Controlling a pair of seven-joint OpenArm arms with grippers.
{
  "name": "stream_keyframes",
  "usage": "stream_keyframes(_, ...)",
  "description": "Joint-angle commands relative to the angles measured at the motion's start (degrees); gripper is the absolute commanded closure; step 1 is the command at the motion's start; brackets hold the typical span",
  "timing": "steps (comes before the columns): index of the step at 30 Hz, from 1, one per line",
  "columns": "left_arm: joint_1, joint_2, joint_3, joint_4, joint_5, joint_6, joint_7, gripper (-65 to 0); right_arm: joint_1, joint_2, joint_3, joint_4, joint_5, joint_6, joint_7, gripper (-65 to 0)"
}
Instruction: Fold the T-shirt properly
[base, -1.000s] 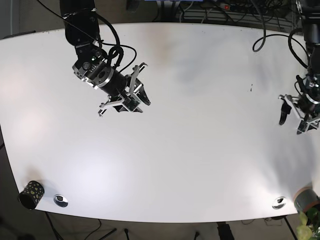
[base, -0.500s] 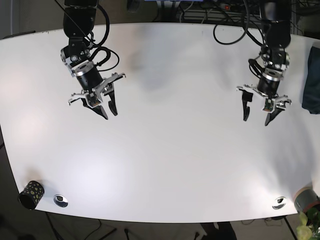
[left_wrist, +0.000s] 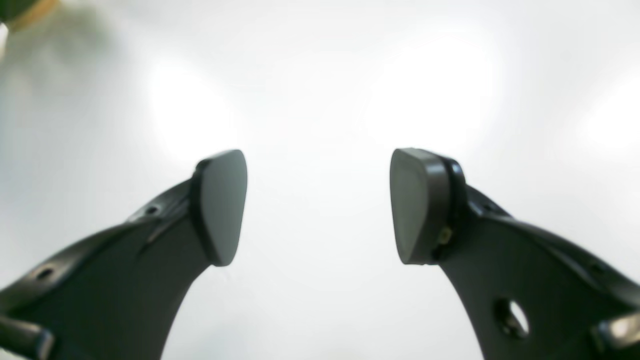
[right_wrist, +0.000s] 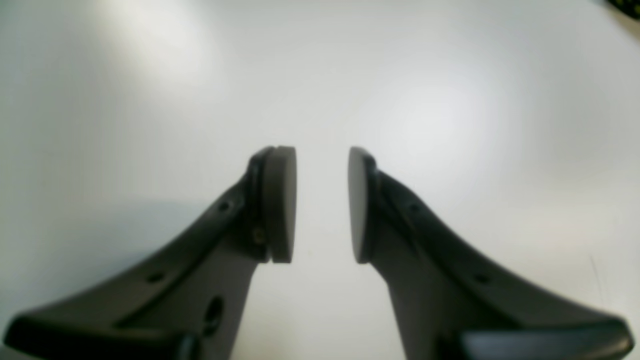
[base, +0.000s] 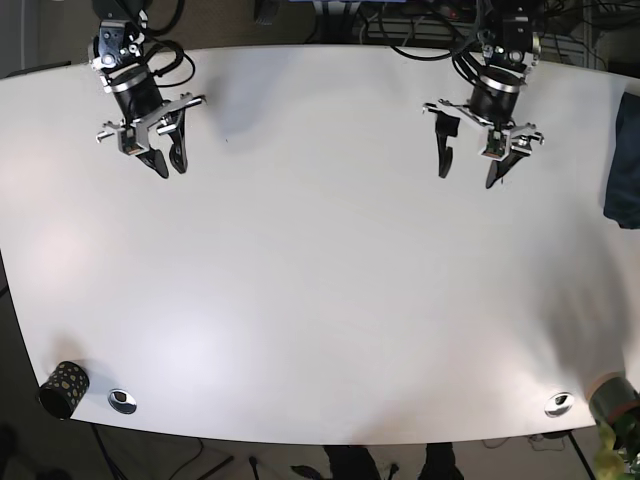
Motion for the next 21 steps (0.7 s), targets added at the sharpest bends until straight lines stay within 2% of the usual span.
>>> stream_keyframes(1,2.84,0.94,-0.17,3.95,-0.30,0.31,-0.25,-41.0,-1.86,1.14,0.02,1.72,3.37,0.48,1.68,-16.6)
stream_keyframes(7,13.56,3.40,-0.17,7.82,-0.56,0.31,1.33,-40.8,-8.72,1.14,0.11,1.90,5.04,0.48,2.12,-16.6)
stream_keyframes(21,32.20,5.69,-0.43,11.77,-0.83,0.48,1.33,-40.7,-23.75,0.53,-0.24,2.42,5.13,0.92,2.21,-16.2)
